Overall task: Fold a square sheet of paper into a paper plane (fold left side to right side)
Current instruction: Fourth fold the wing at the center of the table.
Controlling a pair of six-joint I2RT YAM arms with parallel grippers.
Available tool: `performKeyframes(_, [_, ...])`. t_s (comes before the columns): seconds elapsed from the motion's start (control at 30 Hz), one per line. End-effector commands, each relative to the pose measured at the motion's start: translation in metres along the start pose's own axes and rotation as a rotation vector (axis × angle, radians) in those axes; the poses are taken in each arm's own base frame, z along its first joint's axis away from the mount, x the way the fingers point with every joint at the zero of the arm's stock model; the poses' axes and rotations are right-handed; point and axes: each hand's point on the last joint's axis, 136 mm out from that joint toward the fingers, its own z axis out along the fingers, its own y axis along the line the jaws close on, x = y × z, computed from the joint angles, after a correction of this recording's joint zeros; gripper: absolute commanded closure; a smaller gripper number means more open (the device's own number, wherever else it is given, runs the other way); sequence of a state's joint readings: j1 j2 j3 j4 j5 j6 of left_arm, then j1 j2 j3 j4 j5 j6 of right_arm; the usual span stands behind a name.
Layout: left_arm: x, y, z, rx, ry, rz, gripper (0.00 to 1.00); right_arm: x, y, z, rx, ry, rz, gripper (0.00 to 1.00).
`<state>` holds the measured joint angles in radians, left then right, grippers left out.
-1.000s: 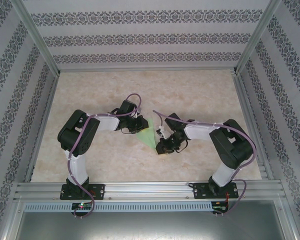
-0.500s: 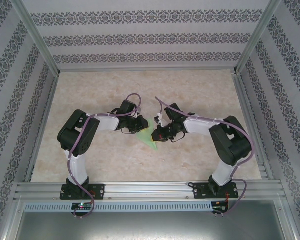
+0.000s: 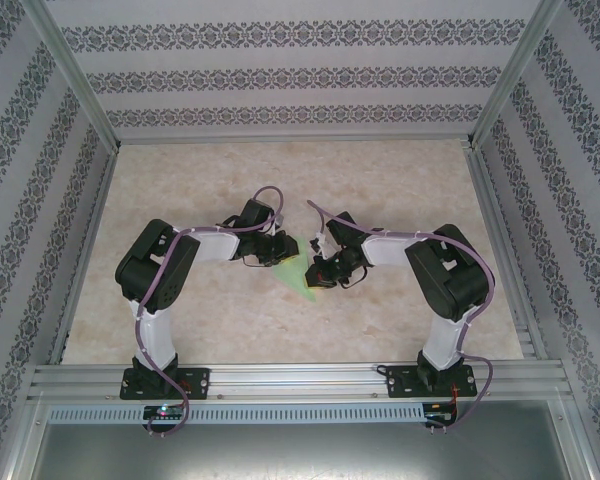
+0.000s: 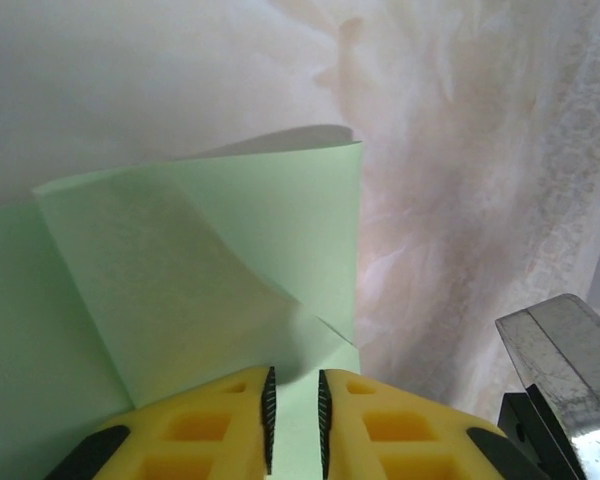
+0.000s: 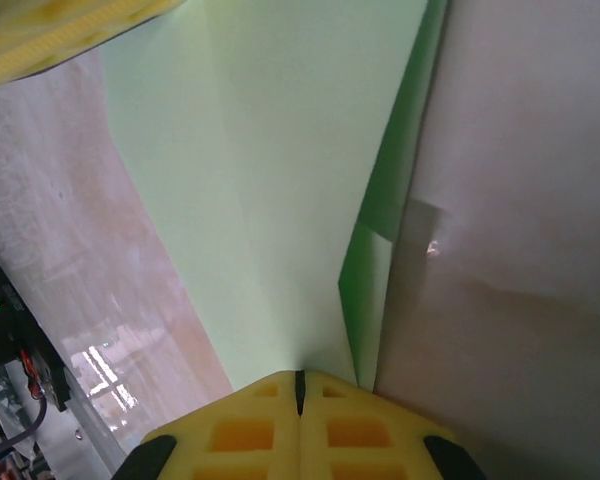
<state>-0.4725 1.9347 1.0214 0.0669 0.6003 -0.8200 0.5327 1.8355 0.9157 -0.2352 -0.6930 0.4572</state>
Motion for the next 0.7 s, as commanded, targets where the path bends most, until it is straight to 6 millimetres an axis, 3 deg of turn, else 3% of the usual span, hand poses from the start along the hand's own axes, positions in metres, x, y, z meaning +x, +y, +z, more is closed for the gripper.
performKeyframes(0.0, [0.004, 0.008, -0.007, -0.073, -0.009, 0.044, 0.75, 0.028, -0.043, 0.008, 0.167, 0.075, 0.065, 1.0])
performKeyframes(0.2, [0.001, -0.027, -0.026, 0.061, -0.062, 0.109, 0.76, 0.033, -0.054, 0.009, 0.214, 0.084, 0.081, 1.0])
performKeyframes(0.67, [0.049, -0.034, -0.002, 0.201, 0.067, 0.102, 0.87, 0.032, -0.051, 0.014, 0.224, 0.095, 0.076, 1.0])
